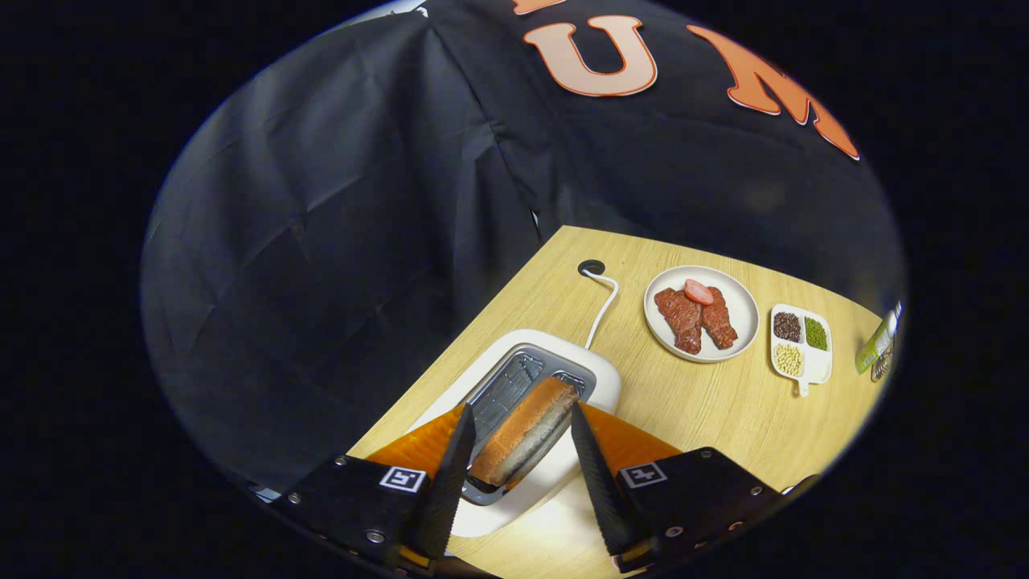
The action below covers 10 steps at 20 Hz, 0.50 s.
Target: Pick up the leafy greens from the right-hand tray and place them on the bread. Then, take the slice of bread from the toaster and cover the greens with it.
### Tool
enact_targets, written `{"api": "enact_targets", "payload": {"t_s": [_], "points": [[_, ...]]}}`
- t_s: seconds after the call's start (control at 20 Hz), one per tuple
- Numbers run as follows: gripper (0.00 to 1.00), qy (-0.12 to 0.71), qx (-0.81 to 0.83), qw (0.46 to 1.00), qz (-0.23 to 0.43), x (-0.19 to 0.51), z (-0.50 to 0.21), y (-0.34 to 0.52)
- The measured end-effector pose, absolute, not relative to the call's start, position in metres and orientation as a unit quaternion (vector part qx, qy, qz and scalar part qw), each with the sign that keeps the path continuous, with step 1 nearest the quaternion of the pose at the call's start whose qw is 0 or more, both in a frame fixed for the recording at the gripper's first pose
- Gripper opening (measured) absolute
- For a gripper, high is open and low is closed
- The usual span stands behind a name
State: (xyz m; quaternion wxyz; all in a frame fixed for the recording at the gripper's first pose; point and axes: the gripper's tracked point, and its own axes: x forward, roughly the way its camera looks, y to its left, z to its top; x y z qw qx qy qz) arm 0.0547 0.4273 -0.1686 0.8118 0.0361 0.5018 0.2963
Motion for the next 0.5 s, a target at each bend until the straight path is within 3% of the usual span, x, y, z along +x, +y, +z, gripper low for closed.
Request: {"api": "enact_targets", "payload": {"t_s": [0.5], "points": [[0.19, 0.513, 0.036, 0.803, 0.3, 0.0464, -0.1687, 0.4232]]}}
